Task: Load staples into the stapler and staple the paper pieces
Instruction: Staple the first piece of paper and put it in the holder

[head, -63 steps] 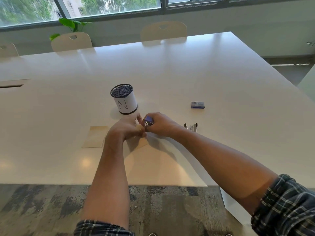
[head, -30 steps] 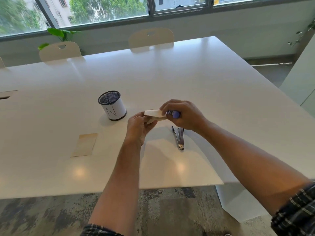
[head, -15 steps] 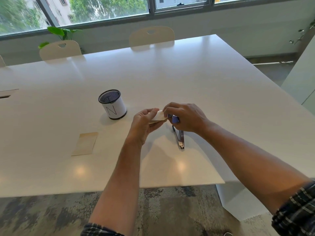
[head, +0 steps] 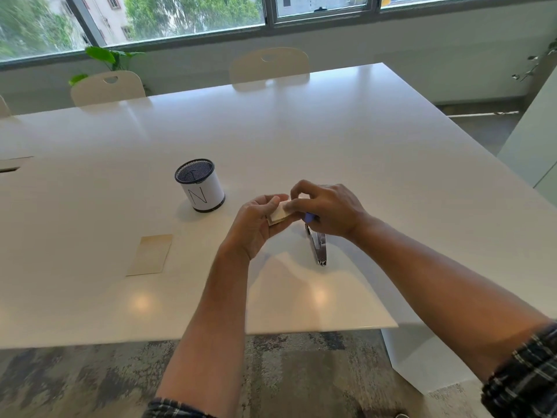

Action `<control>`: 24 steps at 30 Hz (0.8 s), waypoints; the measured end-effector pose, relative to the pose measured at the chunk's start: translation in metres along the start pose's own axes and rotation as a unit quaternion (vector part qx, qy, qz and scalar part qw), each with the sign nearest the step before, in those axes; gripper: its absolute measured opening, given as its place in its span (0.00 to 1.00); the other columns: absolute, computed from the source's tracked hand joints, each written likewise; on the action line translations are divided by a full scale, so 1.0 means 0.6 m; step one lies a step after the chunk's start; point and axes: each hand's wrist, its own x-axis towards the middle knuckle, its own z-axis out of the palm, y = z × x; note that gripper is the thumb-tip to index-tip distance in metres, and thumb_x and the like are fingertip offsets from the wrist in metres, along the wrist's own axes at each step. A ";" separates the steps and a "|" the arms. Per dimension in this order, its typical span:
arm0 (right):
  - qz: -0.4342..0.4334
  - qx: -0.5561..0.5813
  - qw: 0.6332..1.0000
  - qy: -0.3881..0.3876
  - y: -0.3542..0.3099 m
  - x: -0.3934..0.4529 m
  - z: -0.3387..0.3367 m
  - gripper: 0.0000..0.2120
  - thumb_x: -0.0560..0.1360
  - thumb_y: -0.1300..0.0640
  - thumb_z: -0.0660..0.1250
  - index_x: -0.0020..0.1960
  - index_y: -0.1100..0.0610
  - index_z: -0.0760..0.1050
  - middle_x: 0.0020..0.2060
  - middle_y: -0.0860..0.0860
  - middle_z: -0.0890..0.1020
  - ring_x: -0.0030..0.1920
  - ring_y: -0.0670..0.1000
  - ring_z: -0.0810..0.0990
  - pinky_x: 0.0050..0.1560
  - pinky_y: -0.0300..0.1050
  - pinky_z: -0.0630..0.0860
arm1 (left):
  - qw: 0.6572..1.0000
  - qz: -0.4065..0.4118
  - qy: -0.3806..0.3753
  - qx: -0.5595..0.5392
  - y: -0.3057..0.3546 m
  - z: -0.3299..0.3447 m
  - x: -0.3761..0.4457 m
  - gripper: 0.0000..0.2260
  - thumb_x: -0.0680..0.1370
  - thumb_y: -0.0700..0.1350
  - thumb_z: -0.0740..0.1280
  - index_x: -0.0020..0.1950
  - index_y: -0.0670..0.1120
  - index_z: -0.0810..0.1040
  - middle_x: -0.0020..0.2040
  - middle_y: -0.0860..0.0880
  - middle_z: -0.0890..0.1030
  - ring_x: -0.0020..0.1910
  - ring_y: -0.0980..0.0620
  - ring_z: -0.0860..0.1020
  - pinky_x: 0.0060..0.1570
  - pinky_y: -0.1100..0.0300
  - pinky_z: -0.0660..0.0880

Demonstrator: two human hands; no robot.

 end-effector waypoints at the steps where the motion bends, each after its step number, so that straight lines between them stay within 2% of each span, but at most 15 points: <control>1: -0.002 0.003 1.000 -0.007 -0.001 0.000 -0.001 0.08 0.79 0.58 0.69 0.54 0.54 0.85 0.52 0.55 0.83 0.29 0.57 0.80 0.26 0.49 0.79 | 1.000 0.004 0.007 0.006 0.002 -0.002 0.002 0.13 0.85 0.38 0.61 0.66 0.34 0.76 0.58 0.33 0.81 0.56 0.39 0.84 0.54 0.52 0.82; 4: 0.002 0.018 1.000 -0.014 -0.004 0.004 -0.005 0.09 0.78 0.59 0.67 0.54 0.53 0.85 0.52 0.55 0.82 0.26 0.54 0.77 0.25 0.47 0.77 | 1.000 0.015 0.007 0.023 0.004 -0.002 0.001 0.13 0.84 0.35 0.59 0.66 0.33 0.76 0.58 0.33 0.82 0.56 0.40 0.84 0.56 0.51 0.82; 7: 0.018 0.038 0.999 -0.002 -0.004 0.007 -0.010 0.09 0.79 0.57 0.67 0.55 0.55 0.86 0.52 0.56 0.83 0.24 0.52 0.75 0.24 0.45 0.76 | 1.000 0.011 -0.012 0.014 0.006 0.004 -0.004 0.14 0.85 0.37 0.60 0.67 0.31 0.74 0.60 0.32 0.82 0.59 0.37 0.83 0.54 0.53 0.82; 9: 0.029 0.037 0.999 -0.001 -0.005 0.005 -0.009 0.08 0.78 0.57 0.72 0.55 0.56 0.86 0.50 0.58 0.82 0.24 0.53 0.76 0.25 0.46 0.77 | 0.999 0.003 -0.025 0.029 0.008 0.008 -0.007 0.15 0.85 0.40 0.60 0.67 0.31 0.75 0.59 0.33 0.82 0.57 0.39 0.84 0.52 0.54 0.82; 11: 0.042 0.037 0.998 -0.002 -0.008 0.002 -0.005 0.09 0.78 0.55 0.71 0.55 0.56 0.86 0.48 0.57 0.82 0.24 0.54 0.76 0.25 0.47 0.78 | 0.998 -0.001 -0.033 0.047 0.006 0.011 -0.008 0.13 0.85 0.40 0.61 0.64 0.34 0.77 0.57 0.35 0.83 0.55 0.41 0.85 0.51 0.55 0.83; 14: 0.060 0.044 0.997 -0.015 -0.011 0.001 -0.002 0.10 0.75 0.59 0.75 0.56 0.54 0.87 0.46 0.56 0.81 0.27 0.56 0.77 0.28 0.50 0.80 | 0.997 -0.003 -0.038 0.069 0.001 0.011 -0.007 0.10 0.85 0.38 0.61 0.62 0.37 0.78 0.54 0.38 0.85 0.51 0.44 0.86 0.49 0.55 0.83; 18: 0.056 0.051 0.996 -0.046 -0.009 -0.001 -0.006 0.13 0.75 0.57 0.74 0.59 0.52 0.86 0.48 0.55 0.82 0.30 0.57 0.79 0.33 0.54 0.81 | 0.996 -0.007 -0.040 0.082 -0.003 0.005 -0.006 0.11 0.85 0.39 0.60 0.64 0.38 0.78 0.57 0.37 0.84 0.55 0.42 0.85 0.52 0.52 0.82; 24: 0.055 0.083 0.993 -0.064 -0.005 -0.002 -0.014 0.13 0.75 0.55 0.76 0.59 0.49 0.86 0.47 0.53 0.81 0.30 0.51 0.74 0.30 0.47 0.78 | 0.998 -0.001 -0.041 0.052 -0.004 0.005 -0.005 0.12 0.85 0.39 0.61 0.65 0.37 0.78 0.58 0.36 0.83 0.58 0.40 0.84 0.54 0.51 0.82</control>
